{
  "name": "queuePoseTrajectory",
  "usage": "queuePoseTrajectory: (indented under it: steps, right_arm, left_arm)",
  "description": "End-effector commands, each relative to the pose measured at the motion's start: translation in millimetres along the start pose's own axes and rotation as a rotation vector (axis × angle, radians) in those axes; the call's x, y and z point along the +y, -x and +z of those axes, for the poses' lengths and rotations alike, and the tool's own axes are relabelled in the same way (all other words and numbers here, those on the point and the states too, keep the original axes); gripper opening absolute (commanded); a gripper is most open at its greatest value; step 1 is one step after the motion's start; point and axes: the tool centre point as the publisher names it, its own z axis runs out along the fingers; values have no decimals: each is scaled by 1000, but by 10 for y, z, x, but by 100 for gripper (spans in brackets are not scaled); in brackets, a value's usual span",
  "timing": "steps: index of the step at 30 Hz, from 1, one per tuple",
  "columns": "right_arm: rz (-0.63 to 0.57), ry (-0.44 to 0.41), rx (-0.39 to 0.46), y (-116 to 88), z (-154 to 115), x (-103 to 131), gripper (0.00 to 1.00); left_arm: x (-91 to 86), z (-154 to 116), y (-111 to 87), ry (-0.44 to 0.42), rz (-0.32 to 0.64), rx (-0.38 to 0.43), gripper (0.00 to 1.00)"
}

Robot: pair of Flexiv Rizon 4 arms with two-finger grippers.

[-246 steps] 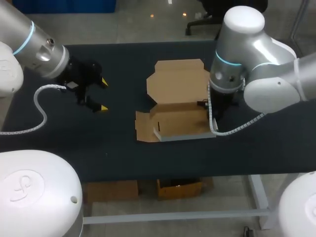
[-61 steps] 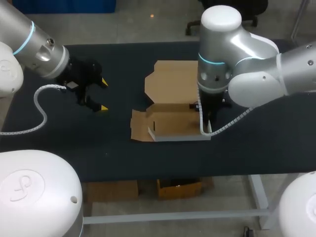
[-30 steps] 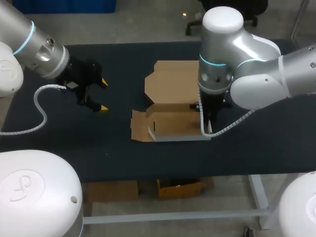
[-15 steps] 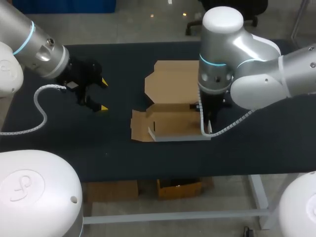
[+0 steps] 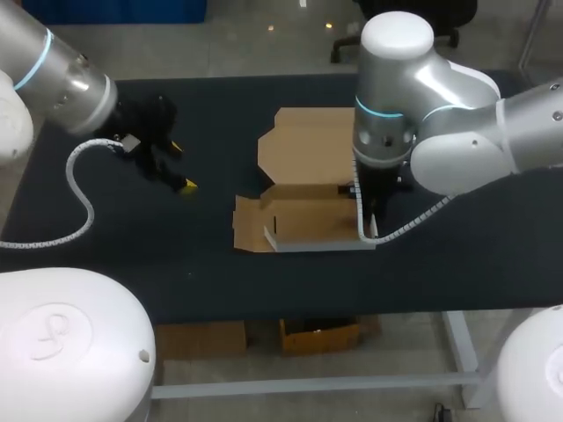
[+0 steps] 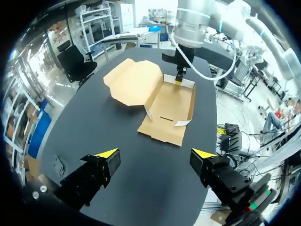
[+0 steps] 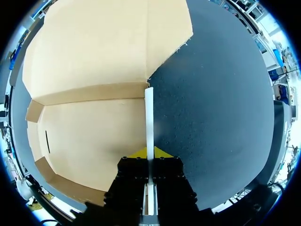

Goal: Assemble the packaging by folding the flat box into shape, placing the metal phone stand inside, and closing the box properly

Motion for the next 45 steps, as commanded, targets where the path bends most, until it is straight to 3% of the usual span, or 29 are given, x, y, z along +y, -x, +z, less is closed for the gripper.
queuePoseTrajectory:
  steps: [1, 8, 14, 31, 32, 39, 45]
  right_arm:
    - [0, 0, -1, 2, 11, 0, 0]
    - [0, 0, -1, 2, 11, 0, 0]
    - [0, 0, -1, 2, 11, 0, 0]
    - [0, 0, -1, 2, 11, 0, 0]
    - [0, 0, -1, 2, 11, 0, 0]
    - [0, 0, -1, 2, 11, 0, 0]
    - [0, 0, -1, 2, 11, 0, 0]
  left_arm:
    - [-49, 13, -237, 67, -246, -49, 100]
    - [-96, 186, -387, 101, -504, -74, 100]
    - [-106, 376, -439, 115, -705, -147, 100]
    - [-106, 412, -442, 128, -721, -157, 100]
    - [-106, 415, -423, 116, -729, -127, 100]
    - [-78, 605, -438, 93, -884, -126, 100]
    - [-12, 805, -354, 70, -964, -48, 100]
